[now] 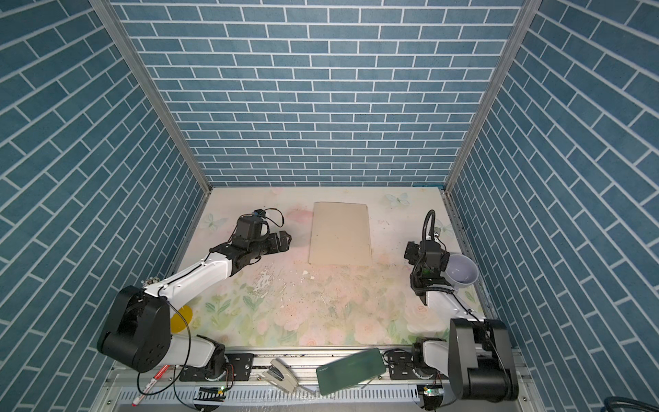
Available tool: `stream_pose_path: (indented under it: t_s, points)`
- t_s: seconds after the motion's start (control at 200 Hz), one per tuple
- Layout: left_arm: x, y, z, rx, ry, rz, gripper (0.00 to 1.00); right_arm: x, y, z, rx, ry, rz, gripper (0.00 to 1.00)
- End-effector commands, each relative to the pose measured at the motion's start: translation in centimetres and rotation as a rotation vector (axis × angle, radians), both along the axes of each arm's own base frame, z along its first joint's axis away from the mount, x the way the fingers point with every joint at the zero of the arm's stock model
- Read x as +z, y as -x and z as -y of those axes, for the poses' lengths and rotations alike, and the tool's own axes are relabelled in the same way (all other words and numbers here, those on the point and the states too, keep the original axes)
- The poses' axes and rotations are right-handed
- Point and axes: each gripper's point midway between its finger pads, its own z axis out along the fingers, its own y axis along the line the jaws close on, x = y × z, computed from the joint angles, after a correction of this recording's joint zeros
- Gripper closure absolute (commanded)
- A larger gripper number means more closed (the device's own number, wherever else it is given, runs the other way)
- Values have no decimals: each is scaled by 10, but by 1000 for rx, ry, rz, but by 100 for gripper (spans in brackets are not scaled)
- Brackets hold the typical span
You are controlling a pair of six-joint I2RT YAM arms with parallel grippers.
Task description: Put the files into the folder
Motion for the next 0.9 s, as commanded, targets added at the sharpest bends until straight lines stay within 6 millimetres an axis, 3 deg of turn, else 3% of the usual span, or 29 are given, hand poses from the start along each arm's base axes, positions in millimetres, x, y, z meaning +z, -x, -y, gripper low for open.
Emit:
stream_pose_path:
  t_s: [0.0,0.21,0.365,0.525,0.63,0.79,0.895]
  points:
    - [-3,5,-24,43,-107,18,0,19,-17,8,9,54,110,2]
    - [-8,14,-53,127,-184,26,1,-10,-38,-8,127,4,83,3]
    - [-4,18,-81,185,-297,73,0,-11,-38,-12,157,2,91,1]
    - [17,15,-117,302,-474,149,0,-11,-39,-13,157,2,92,2]
    - [16,18,-137,361,-590,179,0,-11,-38,-13,157,2,92,1]
    - [21,10,-147,338,-733,218,0,-11,-38,-12,156,2,91,1]
    - [13,6,-150,337,-750,278,0,-11,-38,-12,156,2,91,1]
